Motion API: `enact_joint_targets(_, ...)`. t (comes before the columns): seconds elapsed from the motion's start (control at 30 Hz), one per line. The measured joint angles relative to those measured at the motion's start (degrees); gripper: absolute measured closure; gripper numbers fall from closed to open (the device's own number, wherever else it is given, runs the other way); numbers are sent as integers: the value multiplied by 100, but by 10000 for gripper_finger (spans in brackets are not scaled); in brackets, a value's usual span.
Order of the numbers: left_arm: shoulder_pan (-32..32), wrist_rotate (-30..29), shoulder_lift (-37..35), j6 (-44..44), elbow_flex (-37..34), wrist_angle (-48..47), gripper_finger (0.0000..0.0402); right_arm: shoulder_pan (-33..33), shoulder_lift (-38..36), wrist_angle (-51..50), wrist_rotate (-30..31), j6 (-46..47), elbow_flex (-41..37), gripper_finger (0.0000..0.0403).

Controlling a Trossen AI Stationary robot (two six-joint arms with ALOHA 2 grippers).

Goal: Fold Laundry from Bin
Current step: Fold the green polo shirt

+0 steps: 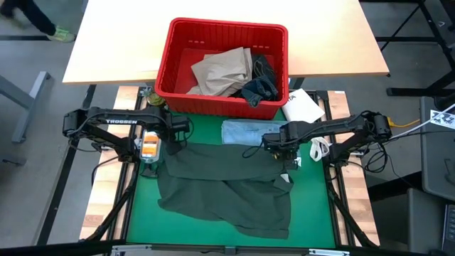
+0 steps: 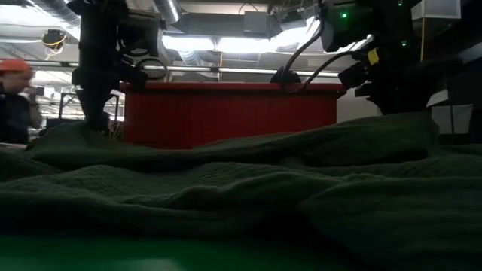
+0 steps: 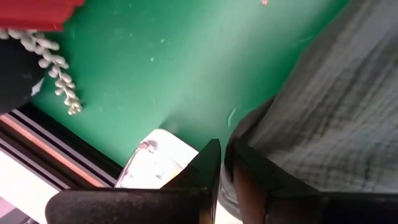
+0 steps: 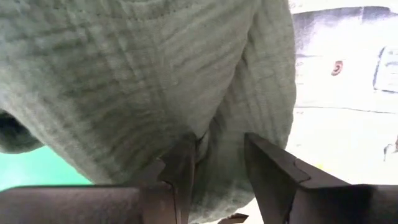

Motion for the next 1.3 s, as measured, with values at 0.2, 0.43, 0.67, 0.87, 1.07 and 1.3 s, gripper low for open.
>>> enact_joint_targets(0.2, 0, 0, 0, 144, 210, -53, 365, -2, 0, 7, 3, -6, 0, 265)
enact_joint_targets(0.43, 0, 0, 0, 102, 292, -389, 365, -2, 0, 21, 5, 55, 0, 265)
enact_joint_targets(0.67, 0, 237, 0, -159, 292, -259, 365, -3, 0, 22, 197, 129, 0, 265)
enact_joint_targets(0.87, -49, 1718, 0, 63, 292, -46, 365, -4, 0, -54, 154, 242, 0, 265)
enact_joint_targets(1.07, -298, 2031, 0, 470, 292, 12, 365, -4, 0, -53, 144, 213, 0, 265)
enact_joint_targets(1.3, -917, 2665, 0, 594, 292, 536, 365, -7, 0, -119, 97, 196, 4, 265)
